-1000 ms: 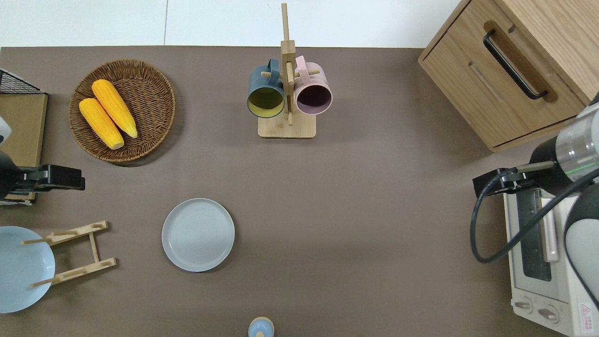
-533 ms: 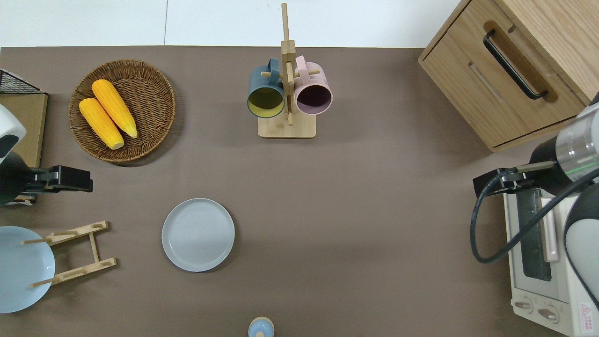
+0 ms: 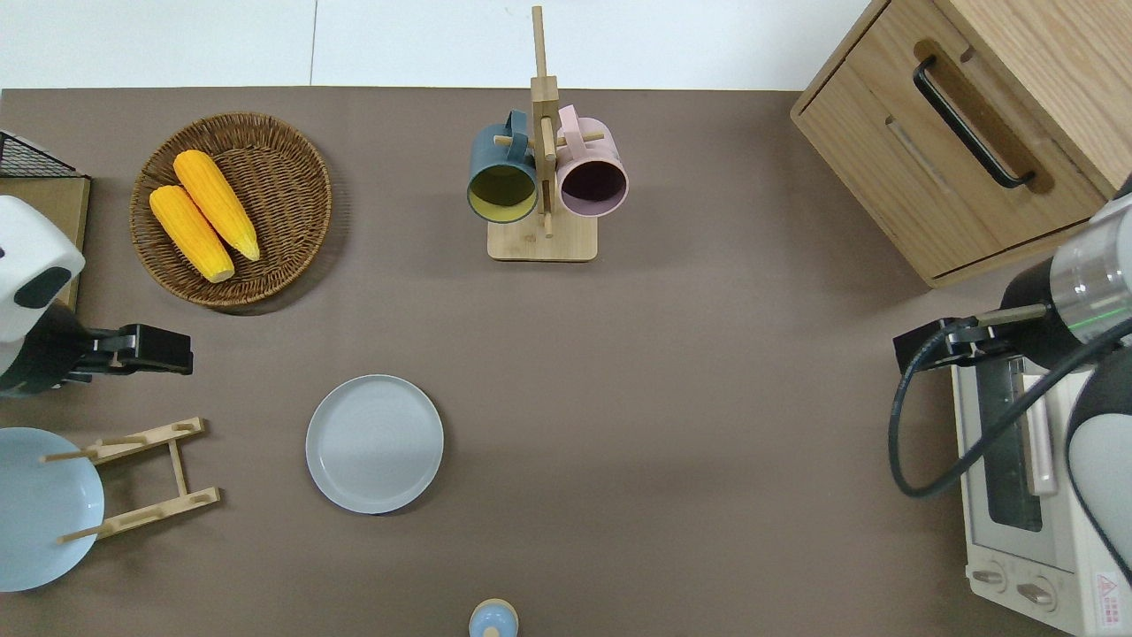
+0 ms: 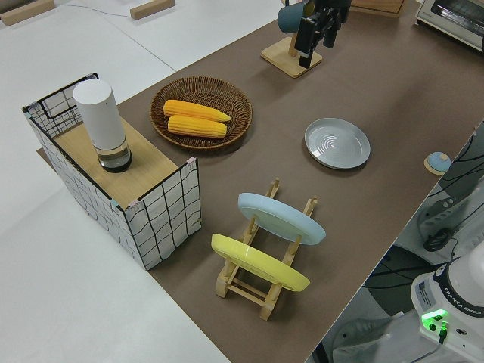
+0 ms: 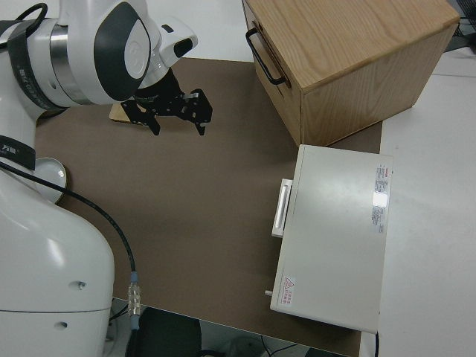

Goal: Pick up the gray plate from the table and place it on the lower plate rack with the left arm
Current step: 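Move the left gripper to the near rim of the gray plate, then close the left gripper on the gray plate's rim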

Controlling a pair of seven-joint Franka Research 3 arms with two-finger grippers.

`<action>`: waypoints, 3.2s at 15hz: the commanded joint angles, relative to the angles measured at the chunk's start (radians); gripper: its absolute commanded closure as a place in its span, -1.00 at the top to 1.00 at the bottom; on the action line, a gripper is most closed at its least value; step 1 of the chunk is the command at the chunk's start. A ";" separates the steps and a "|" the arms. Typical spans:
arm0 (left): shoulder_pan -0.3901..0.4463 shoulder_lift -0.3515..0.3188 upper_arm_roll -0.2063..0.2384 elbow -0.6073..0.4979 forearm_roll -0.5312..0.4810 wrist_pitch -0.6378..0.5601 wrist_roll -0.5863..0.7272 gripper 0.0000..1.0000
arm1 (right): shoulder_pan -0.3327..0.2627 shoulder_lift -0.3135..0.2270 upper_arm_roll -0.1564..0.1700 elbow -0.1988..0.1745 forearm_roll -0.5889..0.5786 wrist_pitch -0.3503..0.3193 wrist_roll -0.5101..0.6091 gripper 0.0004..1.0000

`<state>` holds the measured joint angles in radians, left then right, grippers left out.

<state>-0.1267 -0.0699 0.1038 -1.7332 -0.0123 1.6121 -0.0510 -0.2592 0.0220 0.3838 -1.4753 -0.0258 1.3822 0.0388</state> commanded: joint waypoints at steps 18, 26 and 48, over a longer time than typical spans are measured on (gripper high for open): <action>-0.031 -0.027 -0.015 -0.598 -0.049 0.563 -0.050 0.99 | -0.023 -0.002 0.021 0.007 -0.006 -0.011 0.012 0.97; -0.056 0.068 -0.015 -0.634 -0.067 0.604 -0.050 0.99 | -0.023 -0.002 0.020 0.007 -0.006 -0.011 0.012 0.97; -0.083 0.113 -0.013 -0.663 -0.081 0.658 -0.102 -1.00 | -0.023 -0.002 0.021 0.007 -0.005 -0.011 0.012 0.97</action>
<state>-0.1956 0.0226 0.0817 -2.3796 -0.0867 2.2389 -0.1347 -0.2592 0.0220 0.3838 -1.4753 -0.0258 1.3822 0.0388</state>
